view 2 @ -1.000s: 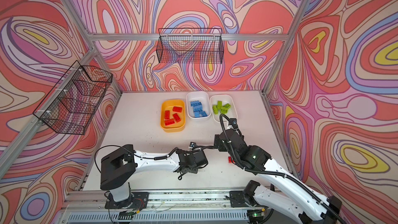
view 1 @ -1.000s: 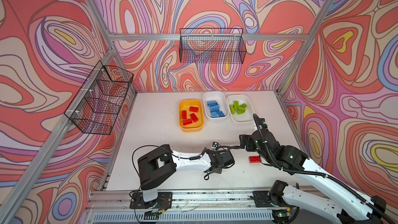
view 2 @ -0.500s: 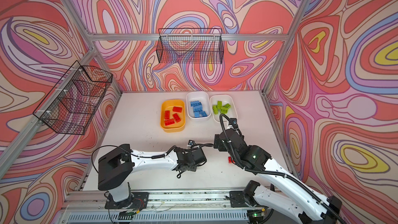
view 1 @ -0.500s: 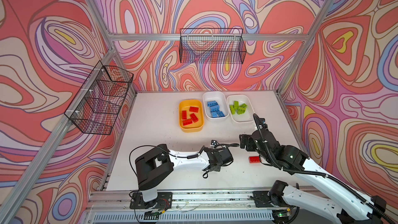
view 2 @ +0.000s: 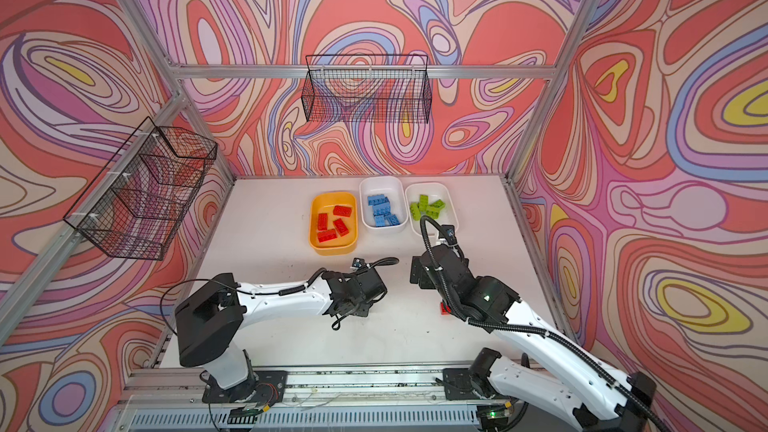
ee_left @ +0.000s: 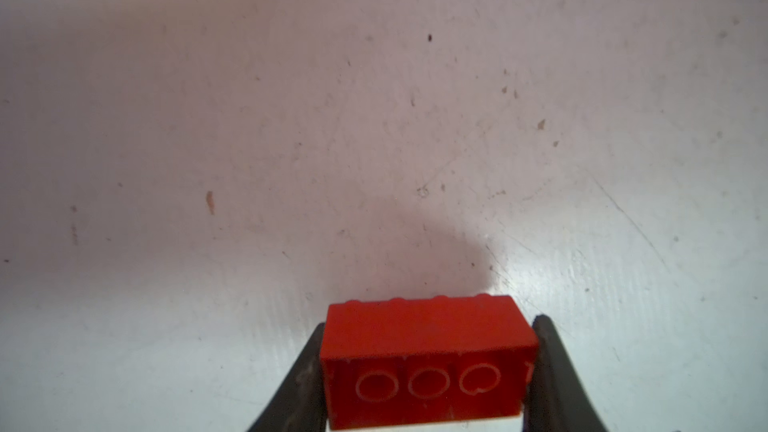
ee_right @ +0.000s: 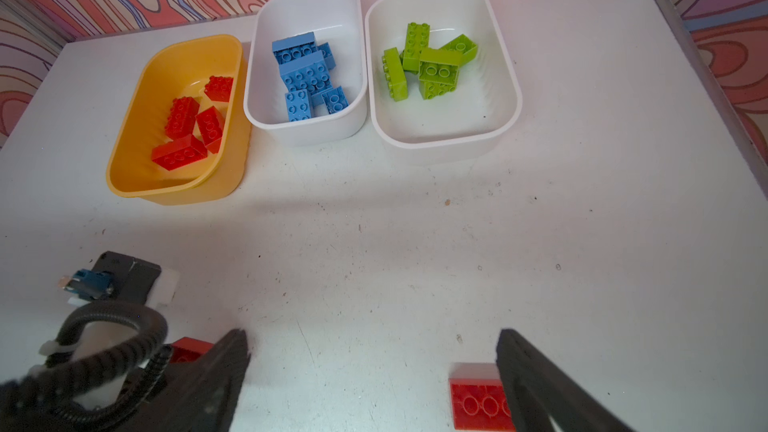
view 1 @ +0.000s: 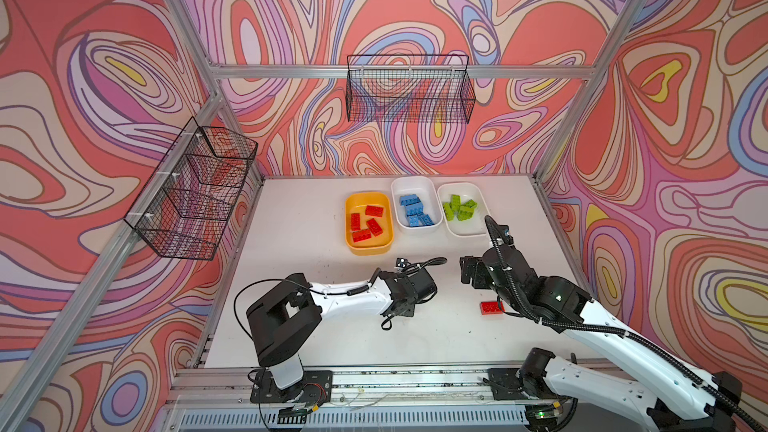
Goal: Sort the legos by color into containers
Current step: 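Carry the red brick with the left gripper into the yellow tray and release, then withdraw the left gripper while the right gripper grasps the last red brick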
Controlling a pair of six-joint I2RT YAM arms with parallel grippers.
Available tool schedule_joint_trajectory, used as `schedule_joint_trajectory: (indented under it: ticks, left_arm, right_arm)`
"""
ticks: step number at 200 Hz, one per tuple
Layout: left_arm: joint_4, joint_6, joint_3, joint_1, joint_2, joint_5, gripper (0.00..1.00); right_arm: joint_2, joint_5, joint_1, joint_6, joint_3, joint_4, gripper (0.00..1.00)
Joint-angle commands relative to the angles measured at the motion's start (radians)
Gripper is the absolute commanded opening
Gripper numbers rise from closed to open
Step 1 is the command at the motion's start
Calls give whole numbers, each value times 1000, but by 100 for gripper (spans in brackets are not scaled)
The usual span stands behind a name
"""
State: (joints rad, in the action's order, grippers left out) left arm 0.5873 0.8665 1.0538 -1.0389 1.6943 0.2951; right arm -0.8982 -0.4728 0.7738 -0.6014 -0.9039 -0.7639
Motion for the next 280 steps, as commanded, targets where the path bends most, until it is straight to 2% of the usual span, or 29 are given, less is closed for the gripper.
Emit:
schedule_joint_trajectory:
  ticks: [1, 52, 98, 141, 196, 214, 233, 255, 280]
  left_arm:
    - [37, -69, 37, 65, -59, 40, 35]
    - [14, -201, 128, 277, -84, 5, 36]
    - [-4, -269, 252, 471, -14, -45, 38]
    - [-16, -309, 413, 576, 162, -89, 39]
    - [-5, -323, 611, 637, 361, -93, 41]
    - [-6, -326, 656, 649, 397, -89, 51]
    - [-19, -332, 676, 649, 409, -110, 75]
    - [-46, -324, 656, 648, 378, -161, 99]
    - [-119, -313, 555, 641, 271, -187, 100]
  right_arm:
    - [-4, -27, 5, -27, -32, -14, 98]
    - [-57, -43, 4, -28, -56, -10, 98]
    - [-150, -38, 4, -7, -82, 17, 98]
    - [-281, 8, -30, 34, -95, 78, 98]
    - [-392, 59, -93, 80, -127, 130, 98]
    - [-401, 75, -121, 83, -114, 134, 98]
    - [-404, 120, -186, 87, -66, 158, 98]
    - [-419, 166, -279, 70, -1, 162, 98]
    - [-407, 156, -299, 35, 59, 144, 98]
